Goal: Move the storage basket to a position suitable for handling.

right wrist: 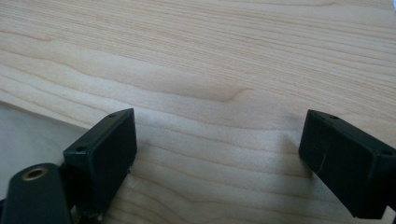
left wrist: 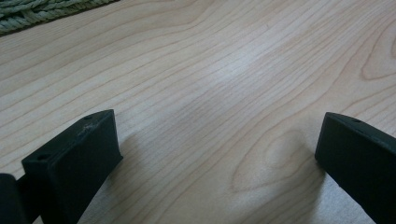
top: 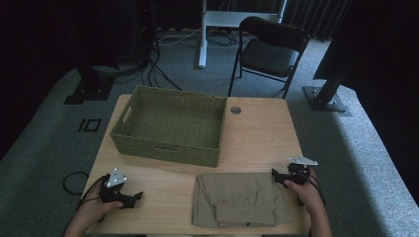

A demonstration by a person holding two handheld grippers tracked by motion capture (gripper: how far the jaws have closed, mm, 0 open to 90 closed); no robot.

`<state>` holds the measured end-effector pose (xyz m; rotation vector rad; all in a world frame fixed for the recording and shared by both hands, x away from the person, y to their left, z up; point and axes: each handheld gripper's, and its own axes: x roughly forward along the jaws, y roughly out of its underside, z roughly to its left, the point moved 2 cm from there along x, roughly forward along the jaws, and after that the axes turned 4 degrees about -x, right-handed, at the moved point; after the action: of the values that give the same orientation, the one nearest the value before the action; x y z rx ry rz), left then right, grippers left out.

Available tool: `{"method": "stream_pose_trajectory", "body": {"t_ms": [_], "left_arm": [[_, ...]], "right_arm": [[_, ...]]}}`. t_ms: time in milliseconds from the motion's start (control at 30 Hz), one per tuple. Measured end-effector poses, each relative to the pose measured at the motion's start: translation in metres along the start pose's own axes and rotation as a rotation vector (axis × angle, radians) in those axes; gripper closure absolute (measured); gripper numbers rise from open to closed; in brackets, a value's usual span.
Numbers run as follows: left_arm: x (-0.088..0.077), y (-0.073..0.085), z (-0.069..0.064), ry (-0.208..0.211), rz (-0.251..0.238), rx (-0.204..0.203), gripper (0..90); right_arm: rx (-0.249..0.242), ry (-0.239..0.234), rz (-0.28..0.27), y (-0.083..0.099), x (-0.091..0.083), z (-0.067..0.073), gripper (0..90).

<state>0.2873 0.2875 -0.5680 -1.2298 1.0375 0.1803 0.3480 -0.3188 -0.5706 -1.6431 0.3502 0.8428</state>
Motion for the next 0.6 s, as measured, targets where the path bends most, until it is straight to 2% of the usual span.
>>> {"method": "stream_pose_trajectory", "body": {"t_ms": [133,267,367,500,600], "left_arm": [[0.0,0.0,0.004,0.01,-0.007,-0.012,0.7],[-0.003,-0.001,0.01,-0.024,-0.016,-0.044,8.1],[-0.007,-0.001,0.014,-0.038,-0.022,-0.042,8.1],[-0.013,-0.005,0.018,-0.034,-0.039,-0.053,8.1],[-0.018,-0.011,0.022,-0.047,-0.053,-0.041,8.1]], "right_arm": [[-0.005,-0.006,0.004,0.0,0.0,-0.001,11.0],[0.01,0.01,0.008,-0.002,0.0,-0.003,11.1],[0.017,0.016,-0.01,-0.006,-0.001,-0.004,11.1],[0.005,0.012,-0.032,-0.017,-0.007,-0.001,11.1],[-0.006,0.009,-0.05,-0.027,-0.011,0.002,11.1]]}}
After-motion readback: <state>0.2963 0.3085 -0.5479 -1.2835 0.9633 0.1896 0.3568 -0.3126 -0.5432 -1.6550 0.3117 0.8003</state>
